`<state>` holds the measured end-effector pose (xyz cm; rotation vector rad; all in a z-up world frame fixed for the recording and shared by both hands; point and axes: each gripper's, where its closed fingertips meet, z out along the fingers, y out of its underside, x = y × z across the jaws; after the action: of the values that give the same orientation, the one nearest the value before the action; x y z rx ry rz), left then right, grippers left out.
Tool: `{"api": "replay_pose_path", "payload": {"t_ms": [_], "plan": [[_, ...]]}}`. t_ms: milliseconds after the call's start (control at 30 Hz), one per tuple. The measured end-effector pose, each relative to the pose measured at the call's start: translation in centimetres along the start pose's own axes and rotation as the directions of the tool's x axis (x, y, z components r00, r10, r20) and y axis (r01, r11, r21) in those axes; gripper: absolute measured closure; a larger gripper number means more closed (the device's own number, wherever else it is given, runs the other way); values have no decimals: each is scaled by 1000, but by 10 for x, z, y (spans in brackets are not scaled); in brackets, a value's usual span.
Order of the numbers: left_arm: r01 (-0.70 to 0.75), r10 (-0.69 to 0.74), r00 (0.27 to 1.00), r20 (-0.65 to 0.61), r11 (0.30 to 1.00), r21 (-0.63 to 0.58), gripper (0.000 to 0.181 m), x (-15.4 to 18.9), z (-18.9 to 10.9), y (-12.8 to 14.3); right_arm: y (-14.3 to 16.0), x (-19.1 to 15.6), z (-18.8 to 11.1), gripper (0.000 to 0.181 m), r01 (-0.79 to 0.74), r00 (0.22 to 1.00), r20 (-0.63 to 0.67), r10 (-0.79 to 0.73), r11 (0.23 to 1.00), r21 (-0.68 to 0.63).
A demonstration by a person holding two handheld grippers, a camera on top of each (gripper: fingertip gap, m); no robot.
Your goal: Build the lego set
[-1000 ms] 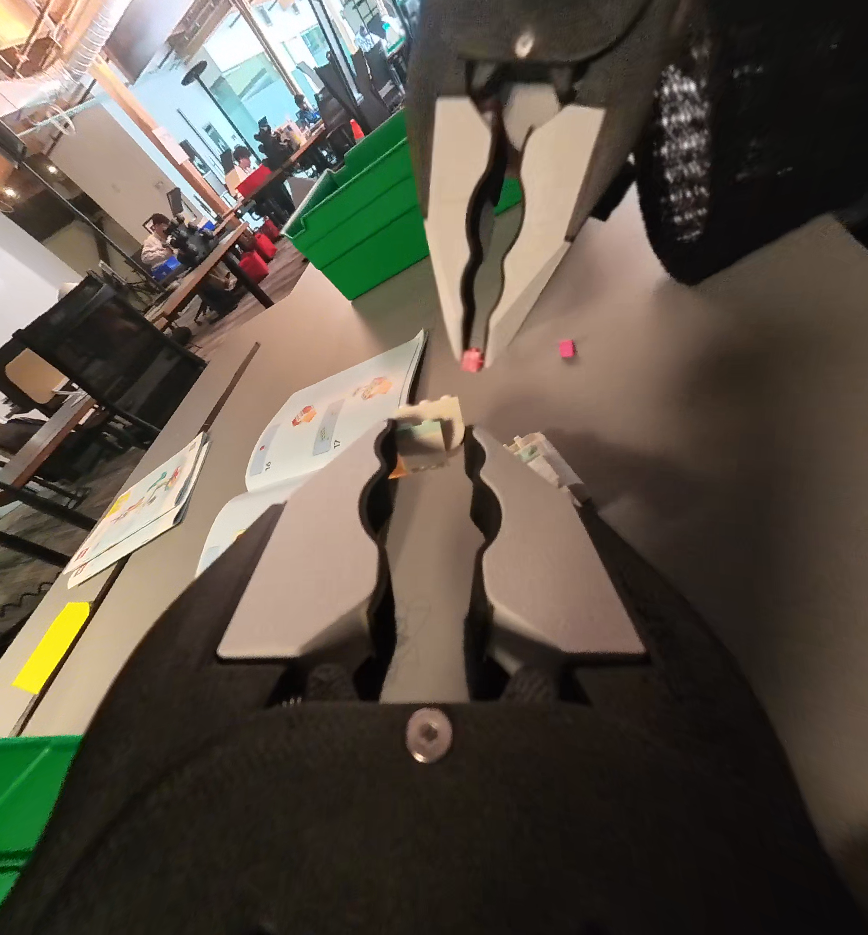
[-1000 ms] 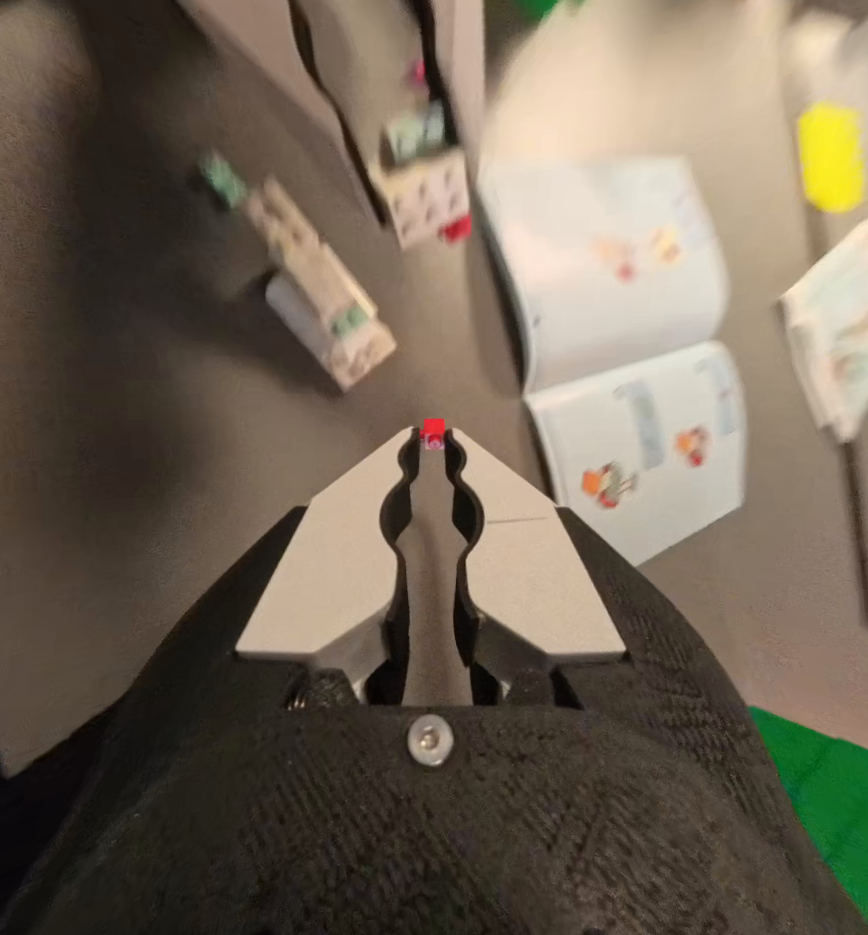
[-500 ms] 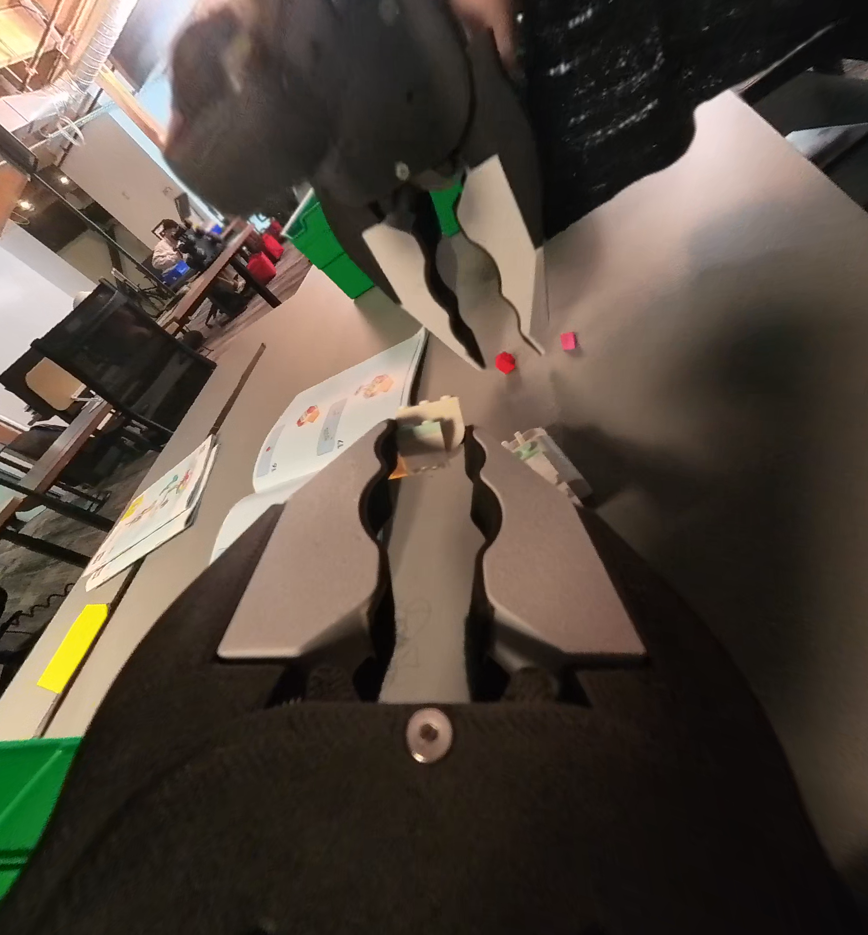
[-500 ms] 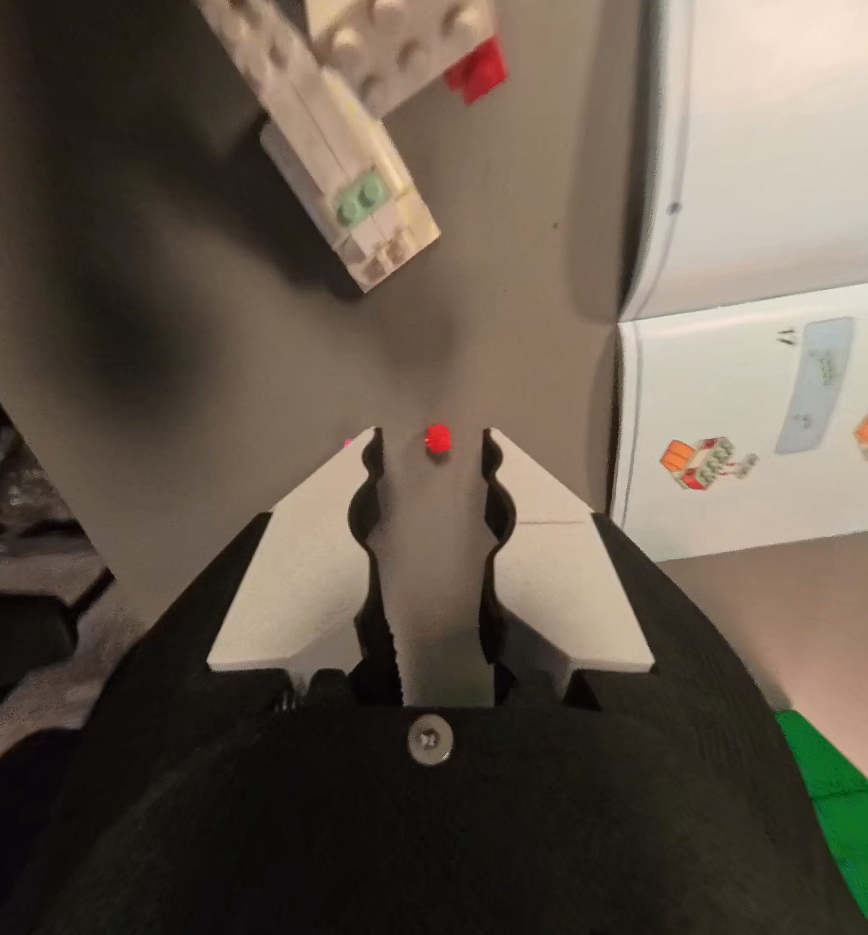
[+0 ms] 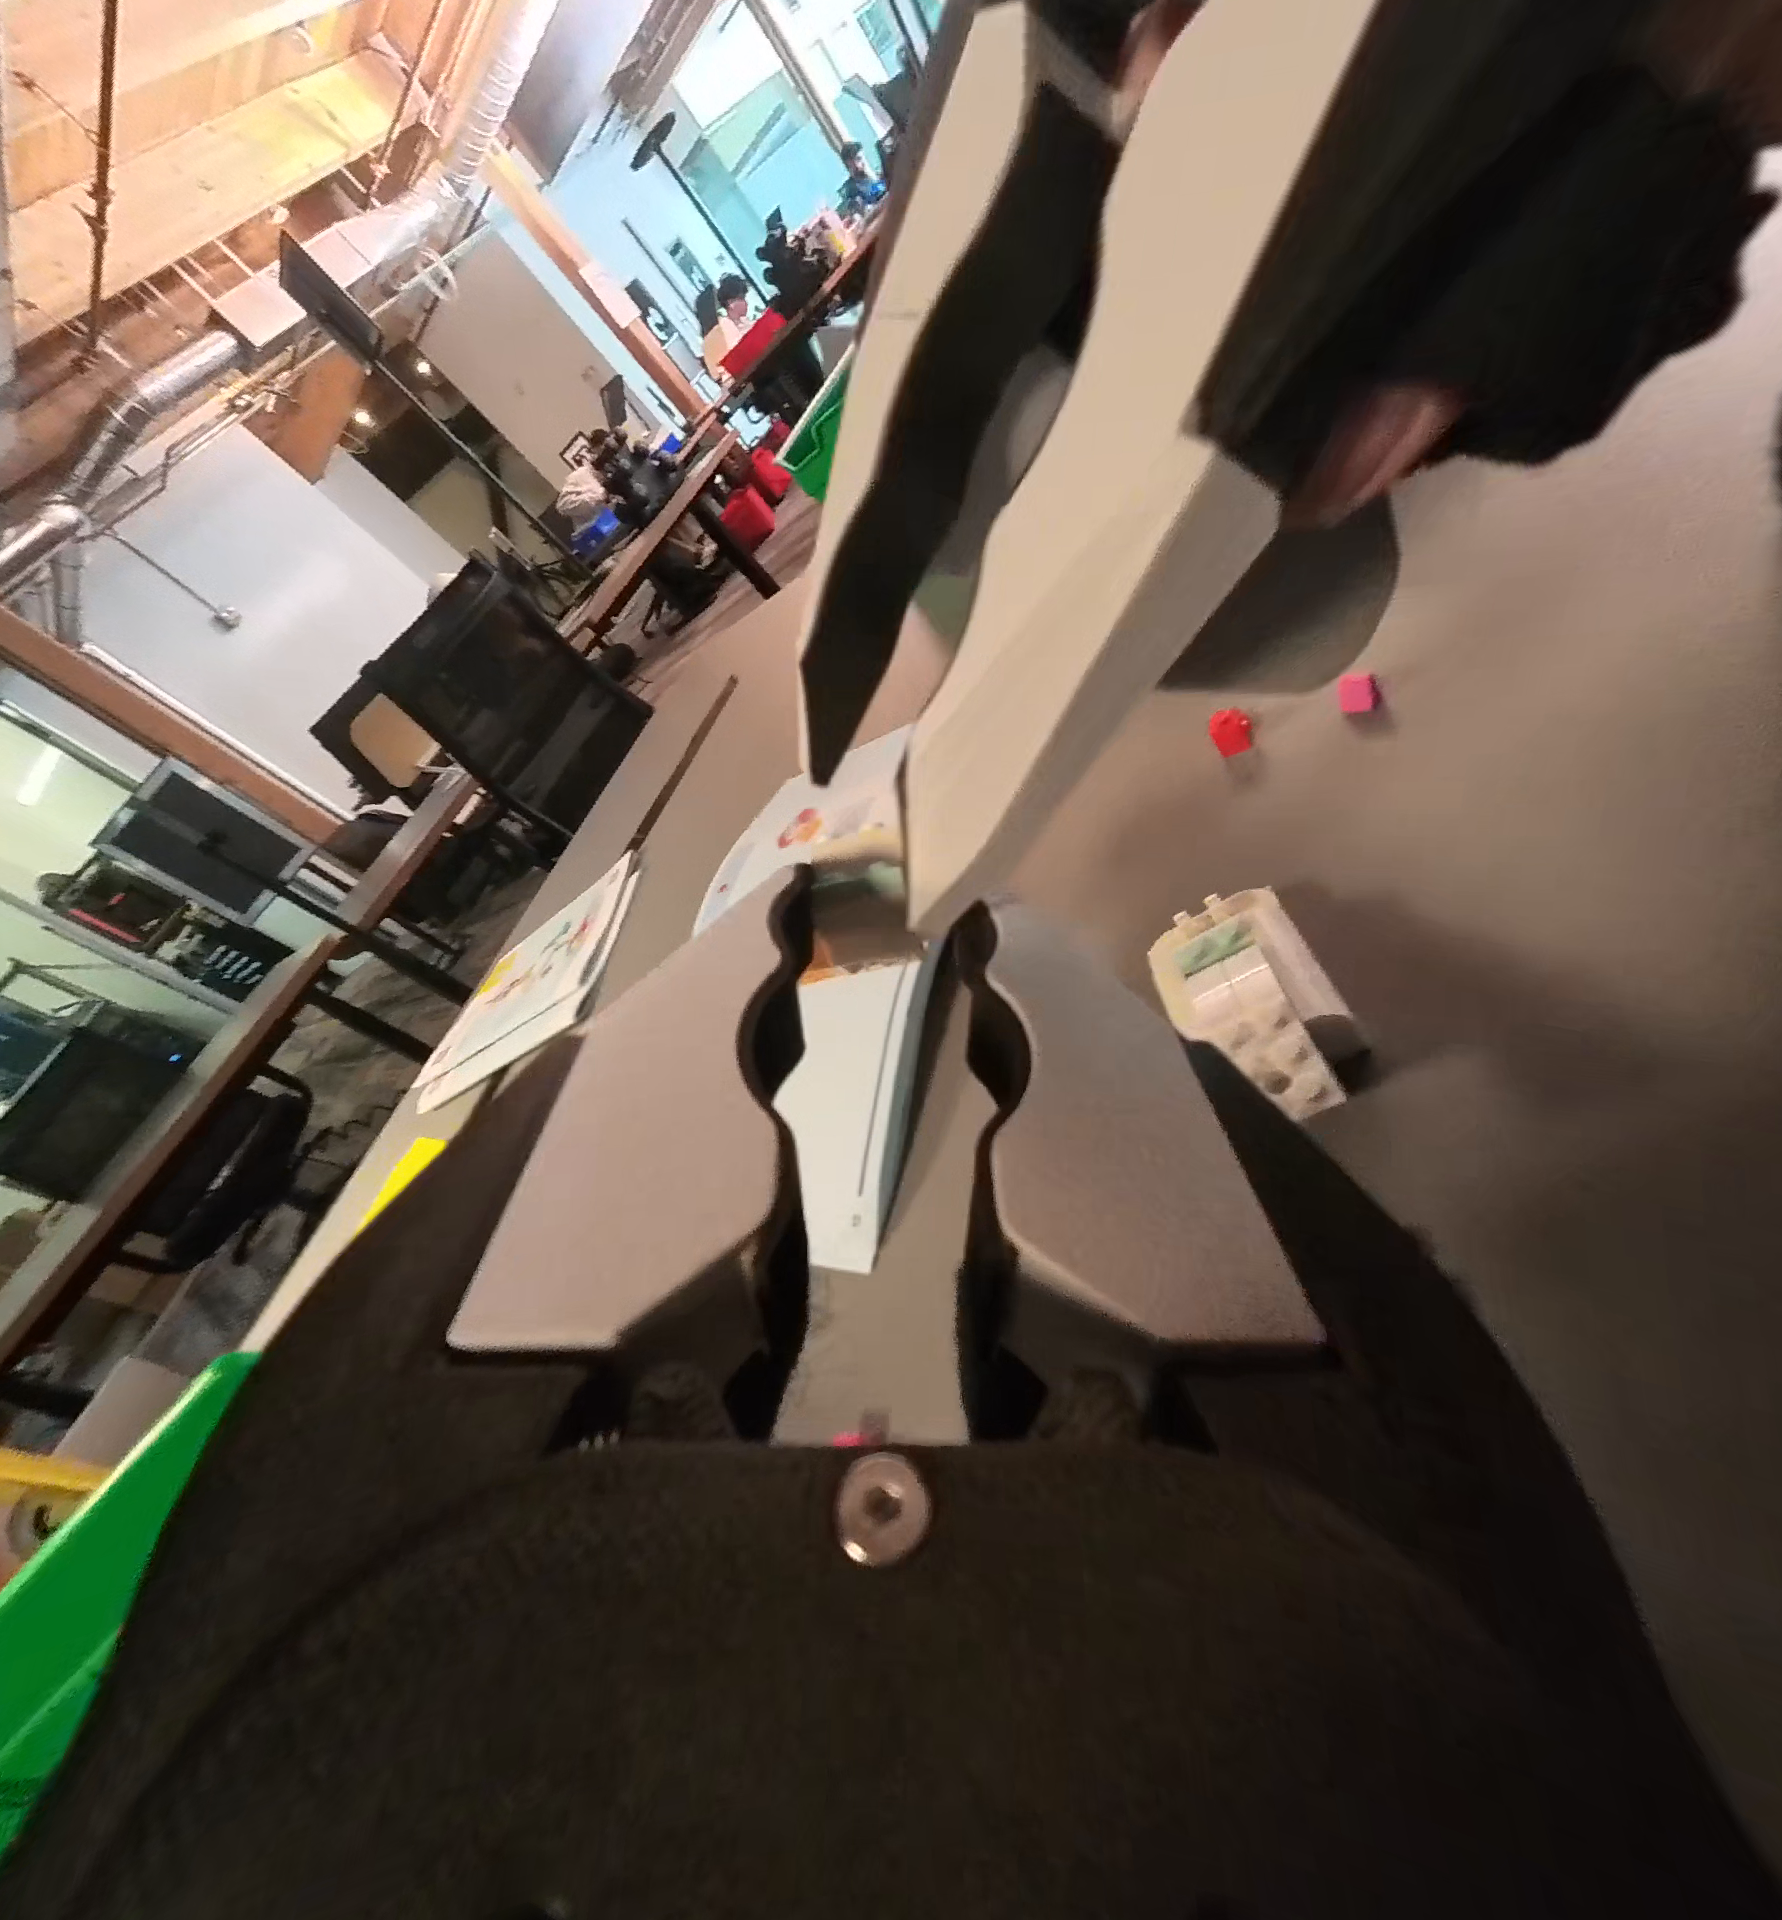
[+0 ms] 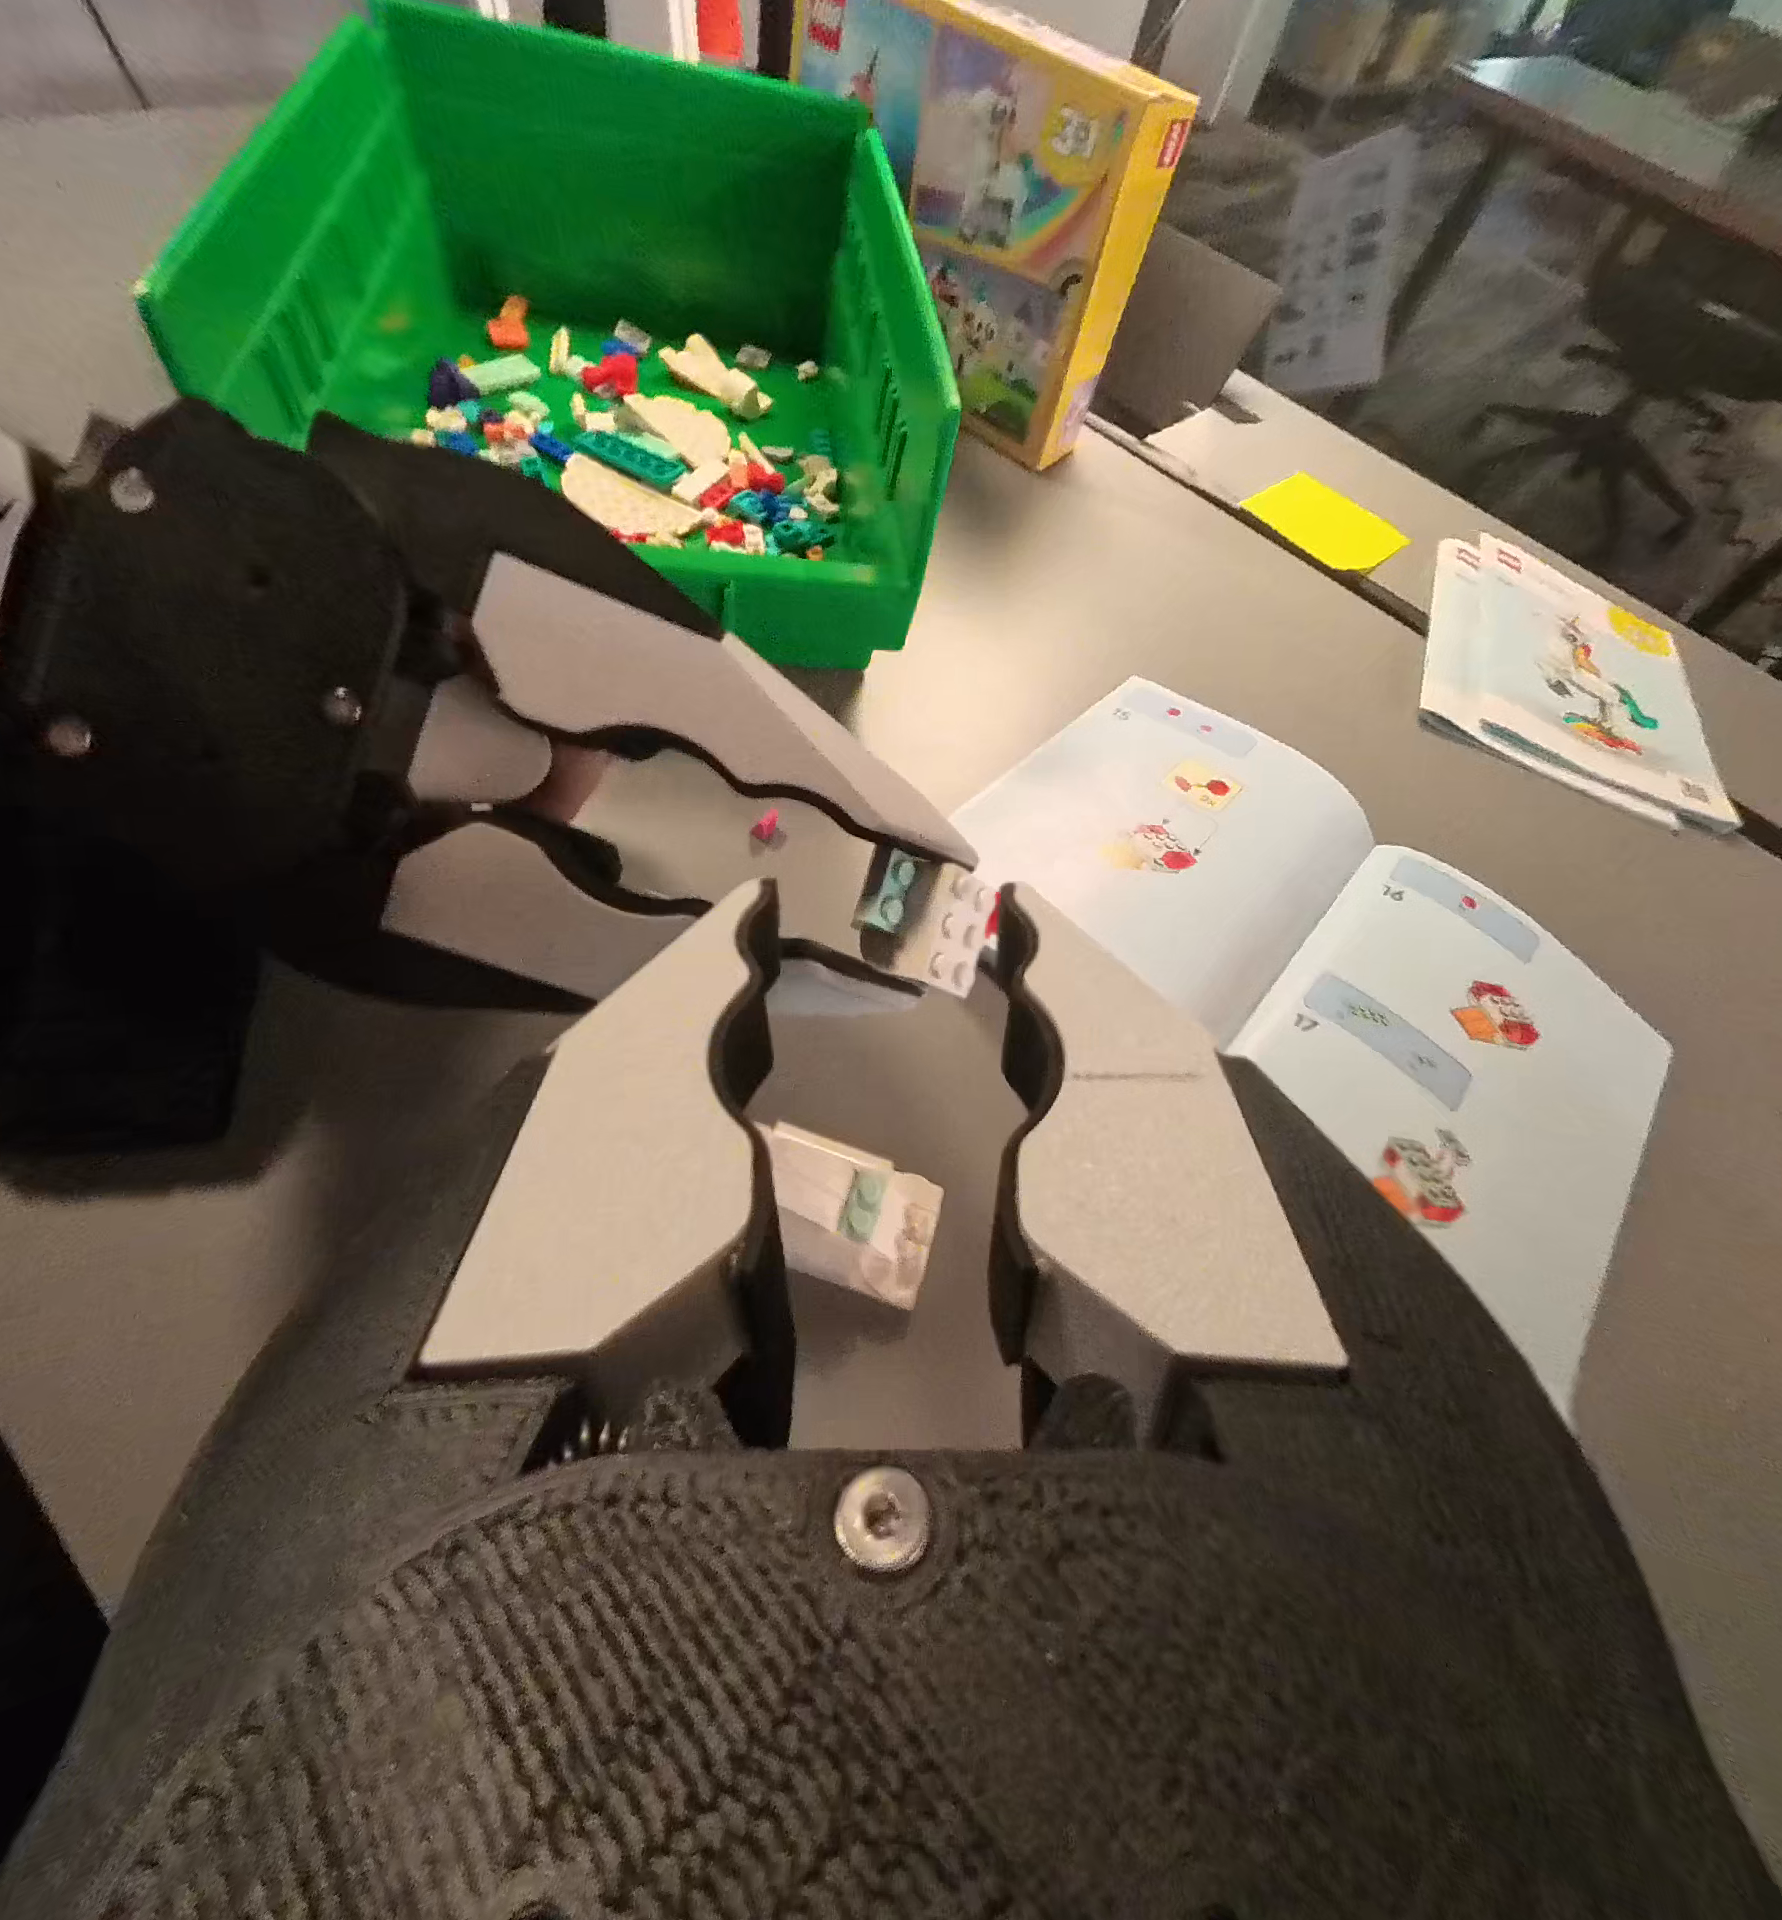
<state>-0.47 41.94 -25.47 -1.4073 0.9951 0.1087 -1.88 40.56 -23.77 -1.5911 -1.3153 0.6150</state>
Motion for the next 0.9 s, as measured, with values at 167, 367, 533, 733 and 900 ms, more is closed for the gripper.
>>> {"api": "replay_pose_path", "payload": {"t_ms": [167,367,533,733,900], "plan": [[-56,57,998,35,998,-25,156,-2,0,1,1,3,12,141,-57,998,-43,56,998,-32],[-147,149,983,110,989,-24,156,-8,-4,-4,4,8,16,149,32,993,-112,-40,997,-73],[-212,197,962,192,975,60,156,-13,-12,-22,-11,2,7,150,103,994,-52,-101,994,43],[-223,166,949,270,954,198,135,-20,-26,-44,-26,13,-19,150,297,954,-108,-278,923,244],[-168,97,964,246,944,284,126,-21,-32,-52,-48,-1,-62,151,565,823,-265,-503,672,480]]}}
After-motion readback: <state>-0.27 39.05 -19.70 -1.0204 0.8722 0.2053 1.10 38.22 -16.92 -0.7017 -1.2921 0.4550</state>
